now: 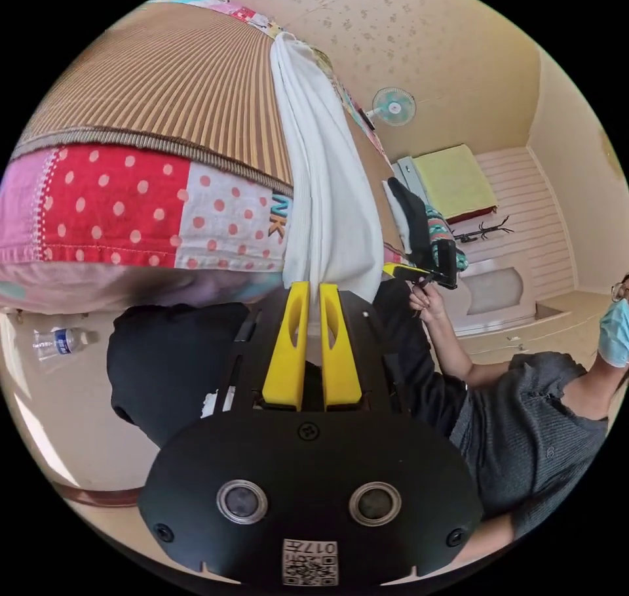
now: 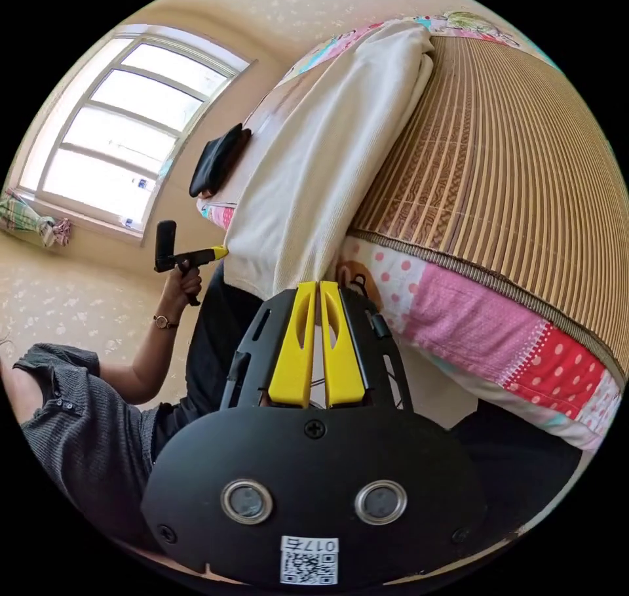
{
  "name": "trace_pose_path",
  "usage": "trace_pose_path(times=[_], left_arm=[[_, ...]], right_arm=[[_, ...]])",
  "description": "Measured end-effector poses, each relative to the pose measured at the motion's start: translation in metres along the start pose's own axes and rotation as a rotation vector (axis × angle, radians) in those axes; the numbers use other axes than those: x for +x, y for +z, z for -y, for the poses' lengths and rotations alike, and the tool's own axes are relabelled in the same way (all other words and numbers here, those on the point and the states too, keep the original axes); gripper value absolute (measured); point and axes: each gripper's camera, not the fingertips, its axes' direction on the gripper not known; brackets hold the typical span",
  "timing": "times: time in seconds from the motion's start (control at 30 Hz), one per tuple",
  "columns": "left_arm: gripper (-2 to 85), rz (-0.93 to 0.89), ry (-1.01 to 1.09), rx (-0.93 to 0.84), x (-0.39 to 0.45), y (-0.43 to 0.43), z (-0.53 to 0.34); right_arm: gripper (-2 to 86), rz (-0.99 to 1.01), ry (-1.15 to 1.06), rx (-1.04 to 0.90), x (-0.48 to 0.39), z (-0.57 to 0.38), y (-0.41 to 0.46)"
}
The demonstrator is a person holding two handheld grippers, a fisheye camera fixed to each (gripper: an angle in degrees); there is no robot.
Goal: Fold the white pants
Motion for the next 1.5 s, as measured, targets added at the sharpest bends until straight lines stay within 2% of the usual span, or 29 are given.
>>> trace_pose_path(times=[0.1, 0.13, 0.17, 0.23, 0.27, 0.3, 0.37, 0.5, 0.63, 0.83, 0.93, 1.1, 1.5], left_arm=[[2.4, -0.142, 0.072, 0.136, 0.007, -0.023, -0.011], [2.2, -0.149, 0.045, 0.118, 0.001, -0.022, -0.011], [1.6, -0.123, -0.035, 0.028, -0.014, -0.011, -0.011], [0.3, 0.074, -0.131, -0.079, -0.02, 0.006, -0.014], [-0.3, 0.277, -0.16, -0.152, -0.016, 0.012, -0.016], [-0.6, 0.372, -0.122, -0.185, -0.005, 0.014, -0.019], [-0.7, 0.322, -0.097, -0.104, 0.009, 0.006, -0.022], [1.7, 0.064, -0.037, 0.111, 0.032, -0.008, -0.023], [6.5, 0.213, 0.023, 0.192, 0.065, 0.001, -0.009], [8.2, 0.539, 0.024, 0.068, 0.102, 0.066, 0.028], [6.7, 0.563, -0.002, 0.074, 0.112, 0.081, 0.028], [5.3, 0.565, -0.053, 0.066, 0.125, 0.088, 0.029], [2.4, 0.605, -0.035, 0.03, 0.165, 0.093, 0.033]], right_arm=[[1.1, -0.001, 0.017, -0.009, 0.005, -0.004, 0.0], [1.1, -0.018, 0.029, -0.041, 0.012, -0.005, 0.008], [1.2, -0.053, 0.058, -0.066, 0.018, -0.006, 0.019], [1.2, -0.129, 0.051, -0.09, 0.017, -0.004, 0.03], [1.2, -0.13, 0.055, -0.095, 0.013, -0.002, 0.031], [1.3, -0.126, 0.055, -0.094, 0.01, -0.001, 0.031], [1.5, -0.119, 0.005, -0.092, -0.006, -0.002, 0.032], [1.8, -0.117, 0.025, -0.086, -0.015, -0.004, 0.031], [2.0, -0.152, 0.018, -0.06, -0.033, -0.003, 0.03], [3.1, -0.404, -0.054, -0.024, -0.085, 0.004, 0.039], [3.6, -0.414, -0.053, 0.014, -0.097, 0.009, 0.048], [3.2, -0.418, -0.031, -0.052, -0.099, 0.019, 0.079], [2.3, -0.474, -0.057, -0.078, -0.122, 0.025, 0.097]])
